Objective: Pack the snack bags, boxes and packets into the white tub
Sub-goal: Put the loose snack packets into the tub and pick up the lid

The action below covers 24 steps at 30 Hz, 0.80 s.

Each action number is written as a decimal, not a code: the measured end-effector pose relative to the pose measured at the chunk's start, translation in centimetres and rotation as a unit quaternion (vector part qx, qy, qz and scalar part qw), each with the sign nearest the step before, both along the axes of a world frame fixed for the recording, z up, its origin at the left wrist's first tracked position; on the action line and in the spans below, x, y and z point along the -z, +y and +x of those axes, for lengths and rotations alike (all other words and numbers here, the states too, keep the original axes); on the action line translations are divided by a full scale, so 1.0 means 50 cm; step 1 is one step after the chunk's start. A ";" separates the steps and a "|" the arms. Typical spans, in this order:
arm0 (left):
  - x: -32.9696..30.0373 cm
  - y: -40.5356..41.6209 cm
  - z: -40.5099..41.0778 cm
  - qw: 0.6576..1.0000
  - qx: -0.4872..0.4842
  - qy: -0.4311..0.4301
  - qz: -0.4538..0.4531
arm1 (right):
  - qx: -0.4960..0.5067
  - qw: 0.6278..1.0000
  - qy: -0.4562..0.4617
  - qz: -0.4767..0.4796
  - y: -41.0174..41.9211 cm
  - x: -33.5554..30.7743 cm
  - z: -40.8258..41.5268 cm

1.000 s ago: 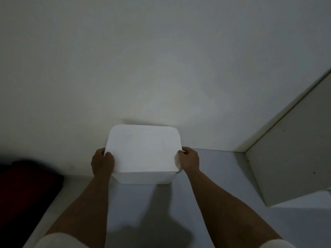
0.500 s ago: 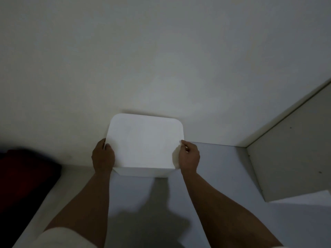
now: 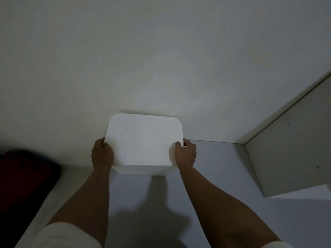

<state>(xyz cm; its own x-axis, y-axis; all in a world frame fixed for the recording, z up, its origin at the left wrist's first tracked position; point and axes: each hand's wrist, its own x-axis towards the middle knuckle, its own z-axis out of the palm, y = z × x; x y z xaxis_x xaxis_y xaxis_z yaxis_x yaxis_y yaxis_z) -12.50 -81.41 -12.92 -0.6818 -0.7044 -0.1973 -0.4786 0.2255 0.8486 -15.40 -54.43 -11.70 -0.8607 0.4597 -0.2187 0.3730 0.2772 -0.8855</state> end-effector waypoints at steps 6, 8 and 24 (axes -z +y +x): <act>0.004 -0.005 -0.001 1.000 0.014 0.003 -0.004 | 0.002 0.999 0.032 -0.008 0.014 0.002 -0.007; 0.002 -0.005 -0.001 1.000 0.023 -0.001 -0.010 | 0.003 1.000 0.022 -0.016 0.019 0.012 -0.009; 0.007 0.007 -0.013 0.997 0.048 -0.001 -0.055 | -0.001 0.992 0.012 -0.126 0.043 0.041 0.001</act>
